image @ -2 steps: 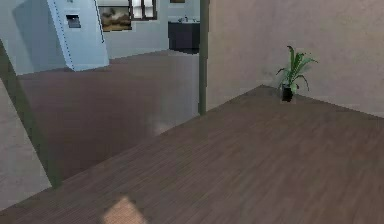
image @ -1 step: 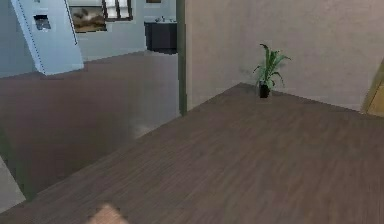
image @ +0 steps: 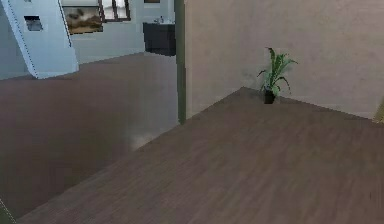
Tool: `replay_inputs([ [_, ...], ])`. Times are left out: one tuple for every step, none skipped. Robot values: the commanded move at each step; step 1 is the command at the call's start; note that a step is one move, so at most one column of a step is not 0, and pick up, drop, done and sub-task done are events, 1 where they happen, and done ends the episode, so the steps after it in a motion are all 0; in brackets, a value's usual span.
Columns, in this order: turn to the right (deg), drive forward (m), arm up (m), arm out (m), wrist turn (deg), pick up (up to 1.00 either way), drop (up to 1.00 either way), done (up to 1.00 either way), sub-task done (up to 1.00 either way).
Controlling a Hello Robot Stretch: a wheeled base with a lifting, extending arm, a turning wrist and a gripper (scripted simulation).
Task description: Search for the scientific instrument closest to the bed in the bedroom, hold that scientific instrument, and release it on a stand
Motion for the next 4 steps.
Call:
replay_inputs([
  [39.0,0.0,0.0,0.0,0.0,0.0,0.0,0.0,0.0],
  [0.0,1.0,0.0,0.0,0.0,0.0,0.0,0.0,0.0],
  [0.0,1.0,0.0,0.0,0.0,0.0,0.0,0.0,0.0],
  [21.0,0.0,0.0,0.0,0.0,0.0,0.0,0.0,0.0],
])
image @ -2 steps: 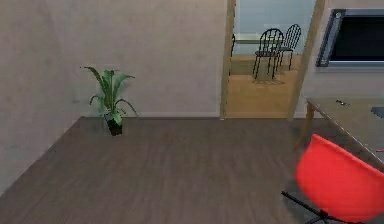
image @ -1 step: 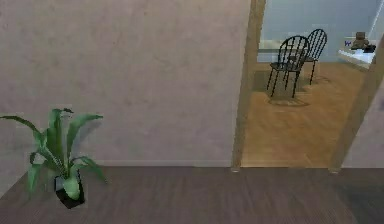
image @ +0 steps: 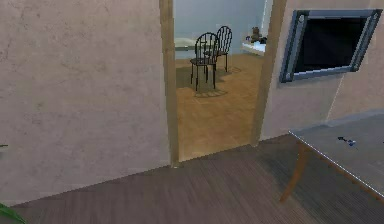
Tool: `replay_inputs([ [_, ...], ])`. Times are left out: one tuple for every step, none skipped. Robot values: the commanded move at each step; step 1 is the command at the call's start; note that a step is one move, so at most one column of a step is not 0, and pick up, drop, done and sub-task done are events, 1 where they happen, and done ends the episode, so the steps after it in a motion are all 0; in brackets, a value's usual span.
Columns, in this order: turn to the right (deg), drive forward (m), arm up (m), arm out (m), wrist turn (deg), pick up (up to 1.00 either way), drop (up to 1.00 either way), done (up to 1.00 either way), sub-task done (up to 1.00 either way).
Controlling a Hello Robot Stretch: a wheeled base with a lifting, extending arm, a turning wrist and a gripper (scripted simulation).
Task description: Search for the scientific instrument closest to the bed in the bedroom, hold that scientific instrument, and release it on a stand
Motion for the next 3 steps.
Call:
replay_inputs([
  [0.0,0.05,0.0,0.0,0.0,0.0,0.0,0.0,0.0],
  [3.0,0.0,0.0,0.0,0.0,0.0,0.0,0.0,0.0],
  [-45.0,0.0,0.0,0.0,0.0,0.0,0.0,0.0,0.0],
])
